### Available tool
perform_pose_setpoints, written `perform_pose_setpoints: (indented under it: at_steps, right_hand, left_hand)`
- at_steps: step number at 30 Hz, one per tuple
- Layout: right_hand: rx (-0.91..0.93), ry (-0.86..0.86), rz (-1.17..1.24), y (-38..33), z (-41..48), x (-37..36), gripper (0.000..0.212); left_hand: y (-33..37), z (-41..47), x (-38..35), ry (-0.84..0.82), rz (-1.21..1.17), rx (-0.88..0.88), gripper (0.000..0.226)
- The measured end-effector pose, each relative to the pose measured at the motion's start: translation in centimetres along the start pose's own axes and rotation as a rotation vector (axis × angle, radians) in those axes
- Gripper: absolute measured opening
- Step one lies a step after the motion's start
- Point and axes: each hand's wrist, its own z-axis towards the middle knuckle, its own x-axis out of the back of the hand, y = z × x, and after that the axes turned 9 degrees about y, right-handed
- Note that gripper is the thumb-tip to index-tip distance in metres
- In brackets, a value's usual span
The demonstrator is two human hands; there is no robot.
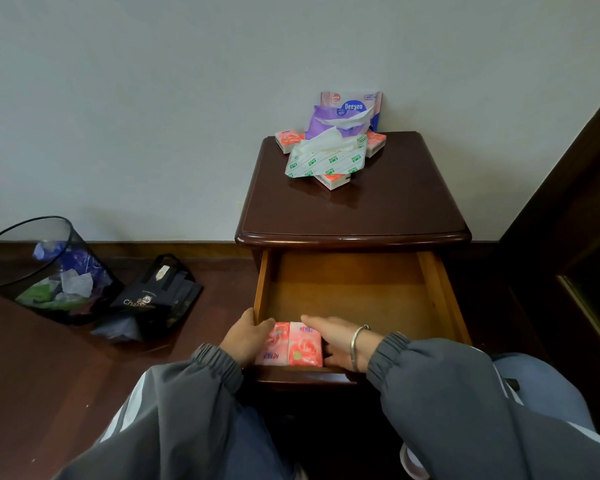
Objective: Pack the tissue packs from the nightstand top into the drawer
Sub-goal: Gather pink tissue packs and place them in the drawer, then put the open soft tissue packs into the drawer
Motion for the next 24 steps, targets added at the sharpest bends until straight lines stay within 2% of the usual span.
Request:
perform_pose_setpoints:
  at_steps: [2, 4, 5, 7, 9, 12, 14, 18, 21, 24]
  right_hand:
    - [0.013, 0.007, -0.092, -0.8, -0.8, 0.7, 0.053]
    - [0.125, 0.059, -0.250, -1.9, -1.9, 2.0, 0.057]
    - [0.219, 0.097, -0.308, -2.5, -2.5, 2.9, 0.052]
    - [0.451, 0.189, -0.324, -4.0, -3.9, 5.2, 0.026]
    - [0.697, 0.375, -0.351, -5.8, -4.7, 8.1, 0.011]
    - [0.949, 0.786, -0.484, -8.6, -4.3, 13.3, 0.018]
    - [0.924, 0.925, -0.624, -10.2, -2.4, 16.7, 0.035]
    - [0.654, 0.886, -0.926, -12.6, 1.9, 20.3, 0.069]
    - [0.519, 0.870, -1.071, -13.1, 4.7, 20.1, 0.074]
    - [0.544, 0.991, -1.120, -12.2, 5.9, 19.6, 0.075]
  left_hand:
    - [0.0, 0.1, 0.2, -0.015, -0.024, 0.020, 0.033]
    - [0.1, 0.3, 0.8, -0.037, 0.006, 0.015, 0.040]
    - [0.3, 0.4, 1.2, -0.029, 0.049, -0.012, 0.045]
    - [1.0, 0.7, 2.2, 0.054, 0.139, -0.091, 0.053]
    - [2.3, 1.0, 3.6, 0.191, 0.147, -0.173, 0.050]
    - [4.7, 1.9, 5.4, 0.392, 0.092, -0.321, 0.040]
    - [6.6, 2.7, 6.0, 0.472, 0.024, -0.424, 0.034]
    - [10.5, 4.9, 4.6, 0.537, 0.019, -0.579, 0.038]
    - [13.0, 6.9, 2.7, 0.534, 0.114, -0.693, 0.042]
    - [15.2, 9.1, 1.3, 0.542, 0.206, -0.798, 0.047]
